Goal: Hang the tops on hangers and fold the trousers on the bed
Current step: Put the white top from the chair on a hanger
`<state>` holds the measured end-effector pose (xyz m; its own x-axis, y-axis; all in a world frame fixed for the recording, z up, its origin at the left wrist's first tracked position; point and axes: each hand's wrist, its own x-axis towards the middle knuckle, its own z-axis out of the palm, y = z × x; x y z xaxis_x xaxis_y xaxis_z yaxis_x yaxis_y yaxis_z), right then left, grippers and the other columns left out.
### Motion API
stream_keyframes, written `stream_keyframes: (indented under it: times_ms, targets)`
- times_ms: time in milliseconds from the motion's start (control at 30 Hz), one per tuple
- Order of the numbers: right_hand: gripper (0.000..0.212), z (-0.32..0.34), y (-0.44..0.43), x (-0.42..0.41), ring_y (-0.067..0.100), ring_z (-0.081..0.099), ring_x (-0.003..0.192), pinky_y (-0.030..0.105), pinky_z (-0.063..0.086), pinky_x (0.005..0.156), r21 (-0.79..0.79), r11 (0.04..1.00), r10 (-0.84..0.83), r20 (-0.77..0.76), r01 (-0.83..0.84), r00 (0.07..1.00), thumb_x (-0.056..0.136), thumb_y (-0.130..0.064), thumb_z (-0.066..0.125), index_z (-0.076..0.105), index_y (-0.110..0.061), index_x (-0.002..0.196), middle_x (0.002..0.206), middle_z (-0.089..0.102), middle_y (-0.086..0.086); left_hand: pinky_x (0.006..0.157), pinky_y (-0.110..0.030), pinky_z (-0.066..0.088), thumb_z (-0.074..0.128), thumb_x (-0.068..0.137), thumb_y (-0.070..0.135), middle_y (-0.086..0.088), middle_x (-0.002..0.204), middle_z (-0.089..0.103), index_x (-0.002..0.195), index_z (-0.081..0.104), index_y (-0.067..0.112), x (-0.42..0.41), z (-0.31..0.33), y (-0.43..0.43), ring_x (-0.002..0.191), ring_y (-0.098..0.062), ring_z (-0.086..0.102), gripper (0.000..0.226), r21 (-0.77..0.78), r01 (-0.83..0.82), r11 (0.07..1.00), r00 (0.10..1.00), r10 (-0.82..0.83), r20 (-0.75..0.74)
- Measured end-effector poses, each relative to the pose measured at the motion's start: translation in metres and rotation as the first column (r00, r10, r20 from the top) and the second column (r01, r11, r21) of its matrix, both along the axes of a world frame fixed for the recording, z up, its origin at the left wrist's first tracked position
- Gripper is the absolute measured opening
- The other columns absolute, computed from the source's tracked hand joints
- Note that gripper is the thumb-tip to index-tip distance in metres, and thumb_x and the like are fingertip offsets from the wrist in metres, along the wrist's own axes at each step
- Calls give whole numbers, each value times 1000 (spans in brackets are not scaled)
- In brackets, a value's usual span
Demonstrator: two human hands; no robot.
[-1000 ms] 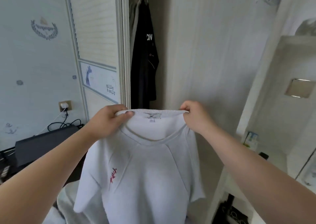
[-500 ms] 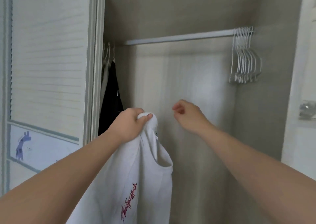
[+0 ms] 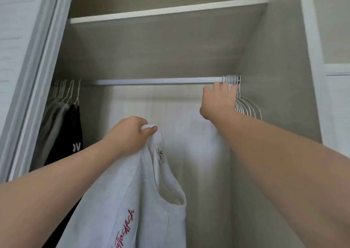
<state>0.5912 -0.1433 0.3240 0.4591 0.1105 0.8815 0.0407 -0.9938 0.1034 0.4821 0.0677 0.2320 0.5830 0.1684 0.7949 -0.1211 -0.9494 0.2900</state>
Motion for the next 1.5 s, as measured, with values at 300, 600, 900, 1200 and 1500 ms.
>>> stream_keyframes:
  times_ms: [300, 600, 900, 1200, 1500]
  targets:
    - [41, 18, -41, 47, 34, 50, 124, 40, 40, 98, -10, 982, -187, 21, 187, 982, 95, -12, 48, 55, -15, 135, 134, 54, 13, 55, -31, 33, 55, 99, 46, -5, 63, 52, 65, 47, 12, 56, 19, -32, 61, -20, 50, 49, 57, 98, 994, 995, -99, 25]
    - [37, 39, -53, 52, 34, 59, 121, 38, 47, 93, 147, 989, -10, 67, 0, 998, 95, -6, 44, 62, -13, 127, 130, 62, 11, 56, -32, 33, 54, 100, 47, -1, 60, 48, 62, 42, 15, 90, 20, -57, 61, -18, 48, 51, 29, 153, 988, 988, -154, 27]
    - [30, 37, -44, 13, 35, 60, 116, 35, 44, 83, 407, 851, 329, 78, -331, 941, 94, -7, 49, 57, -9, 122, 127, 60, 13, 64, -35, 40, 47, 102, 48, -6, 68, 55, 80, 52, 2, 87, 12, -62, 70, -26, 56, 51, 8, 173, 985, 985, -173, -13]
    - [22, 14, -33, -36, 24, 40, 67, 28, 35, 56, 745, 279, 755, 220, -607, 617, 94, -8, 46, 38, -17, 76, 77, 41, 6, 60, -34, 34, 47, 103, 47, -1, 62, 43, 69, 37, 13, 32, -14, -69, 61, -23, 45, 49, -9, 203, 979, 978, -204, -50]
    - [21, -93, -54, -159, 18, 32, 50, 22, 26, 47, 738, -232, 764, 541, -633, 351, 94, -18, 57, 43, -19, 79, 60, 37, 0, 56, -33, 32, 46, 104, 42, -3, 58, 39, 69, 38, 13, -62, -72, -57, 54, -20, 40, 47, -132, 246, 960, 964, -256, -68]
